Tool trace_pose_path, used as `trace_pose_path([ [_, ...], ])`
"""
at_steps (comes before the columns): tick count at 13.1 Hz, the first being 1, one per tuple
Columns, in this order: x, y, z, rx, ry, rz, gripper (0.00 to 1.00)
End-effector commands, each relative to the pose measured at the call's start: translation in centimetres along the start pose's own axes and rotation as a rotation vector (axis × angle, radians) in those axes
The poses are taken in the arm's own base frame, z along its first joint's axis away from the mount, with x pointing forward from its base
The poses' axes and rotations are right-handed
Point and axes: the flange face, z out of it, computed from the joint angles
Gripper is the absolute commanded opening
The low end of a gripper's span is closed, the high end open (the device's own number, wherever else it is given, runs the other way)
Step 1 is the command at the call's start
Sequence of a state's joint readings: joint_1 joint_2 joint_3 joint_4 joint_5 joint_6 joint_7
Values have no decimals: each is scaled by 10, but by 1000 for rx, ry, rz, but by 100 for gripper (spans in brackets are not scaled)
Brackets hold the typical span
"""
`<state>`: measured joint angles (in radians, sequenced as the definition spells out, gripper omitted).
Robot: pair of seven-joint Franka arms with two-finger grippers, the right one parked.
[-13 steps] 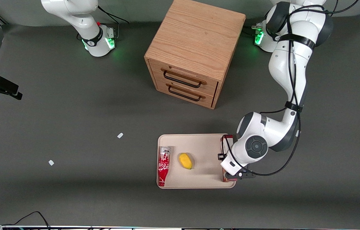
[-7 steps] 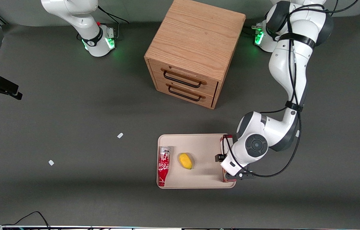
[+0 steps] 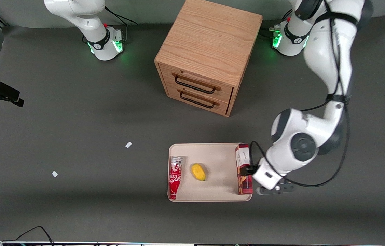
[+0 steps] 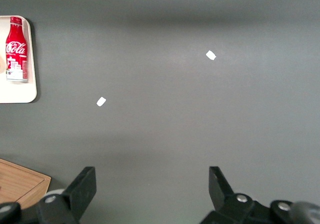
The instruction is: Place red cookie box on tray
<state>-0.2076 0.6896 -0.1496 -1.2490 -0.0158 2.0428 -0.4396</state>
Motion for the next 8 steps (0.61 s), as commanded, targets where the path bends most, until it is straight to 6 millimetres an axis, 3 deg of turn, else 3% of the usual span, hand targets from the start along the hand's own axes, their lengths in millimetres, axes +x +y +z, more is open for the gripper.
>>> trace_pose_path([
  [1, -31, -74, -79, 13, -28, 50, 100],
  [5, -63, -165, -184, 31, -87, 59, 100],
  [8, -110, -214, -236, 65, -113, 37, 100],
])
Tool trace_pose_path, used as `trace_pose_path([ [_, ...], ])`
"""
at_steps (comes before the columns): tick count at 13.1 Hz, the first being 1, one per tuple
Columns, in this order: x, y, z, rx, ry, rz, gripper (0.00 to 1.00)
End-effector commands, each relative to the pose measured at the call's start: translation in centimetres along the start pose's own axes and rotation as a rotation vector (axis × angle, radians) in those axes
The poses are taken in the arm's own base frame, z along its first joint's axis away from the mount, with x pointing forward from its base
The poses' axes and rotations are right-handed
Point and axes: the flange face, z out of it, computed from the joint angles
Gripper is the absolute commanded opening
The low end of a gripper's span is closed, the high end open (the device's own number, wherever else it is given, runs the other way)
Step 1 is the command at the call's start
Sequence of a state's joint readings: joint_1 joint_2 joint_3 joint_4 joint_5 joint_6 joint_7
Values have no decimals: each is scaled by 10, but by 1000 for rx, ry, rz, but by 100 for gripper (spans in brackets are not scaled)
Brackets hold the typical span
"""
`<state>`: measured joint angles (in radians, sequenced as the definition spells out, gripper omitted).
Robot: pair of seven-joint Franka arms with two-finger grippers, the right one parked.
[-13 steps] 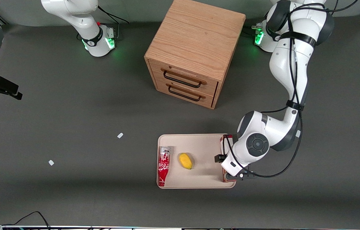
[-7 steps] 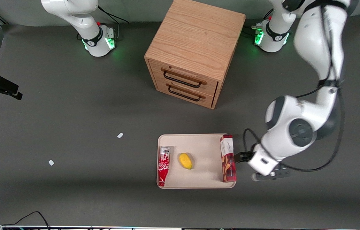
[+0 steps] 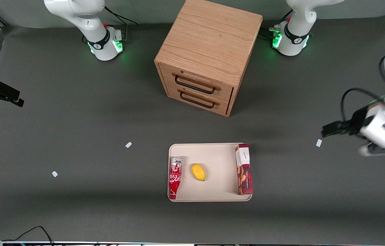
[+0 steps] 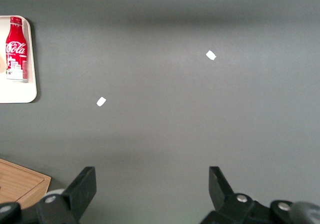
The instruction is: Place red cookie box on tray
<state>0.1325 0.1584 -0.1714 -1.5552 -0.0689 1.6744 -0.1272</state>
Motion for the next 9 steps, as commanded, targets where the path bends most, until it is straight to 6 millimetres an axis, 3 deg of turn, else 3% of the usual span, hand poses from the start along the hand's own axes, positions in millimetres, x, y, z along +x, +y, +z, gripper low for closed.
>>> trace_pose_path([
  [1, -54, -27, -29, 14, -14, 37, 100],
  [5, -85, -44, -66, 63, -9, 55, 100],
  [9, -95, -46, -85, 105, 14, 75, 100],
])
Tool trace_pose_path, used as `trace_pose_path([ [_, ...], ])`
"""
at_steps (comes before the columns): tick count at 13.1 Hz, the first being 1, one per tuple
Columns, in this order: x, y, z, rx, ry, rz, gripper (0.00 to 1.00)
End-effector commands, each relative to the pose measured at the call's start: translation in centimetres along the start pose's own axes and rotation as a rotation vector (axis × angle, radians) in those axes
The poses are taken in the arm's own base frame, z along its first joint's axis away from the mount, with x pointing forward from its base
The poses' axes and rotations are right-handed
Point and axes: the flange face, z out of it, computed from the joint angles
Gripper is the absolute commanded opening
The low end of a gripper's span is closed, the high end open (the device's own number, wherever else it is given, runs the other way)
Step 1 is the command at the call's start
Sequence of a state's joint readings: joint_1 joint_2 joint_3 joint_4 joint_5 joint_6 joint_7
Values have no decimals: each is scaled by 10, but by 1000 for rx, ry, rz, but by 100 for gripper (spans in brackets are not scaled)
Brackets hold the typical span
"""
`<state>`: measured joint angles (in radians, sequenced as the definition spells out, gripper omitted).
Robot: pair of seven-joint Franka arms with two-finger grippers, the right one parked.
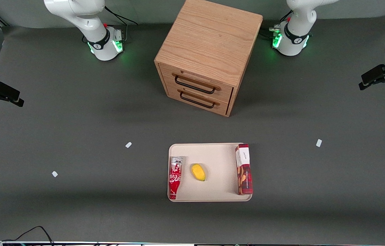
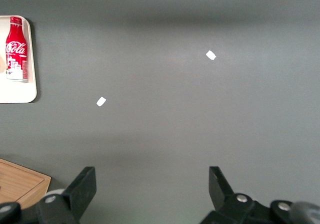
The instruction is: Place red cookie box on tray
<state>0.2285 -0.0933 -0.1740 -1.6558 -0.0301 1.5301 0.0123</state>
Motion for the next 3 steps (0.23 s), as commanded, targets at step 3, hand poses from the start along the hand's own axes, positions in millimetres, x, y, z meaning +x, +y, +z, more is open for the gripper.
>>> trace_pose_path([
  [3, -9, 1, -10, 31, 3, 27, 100],
])
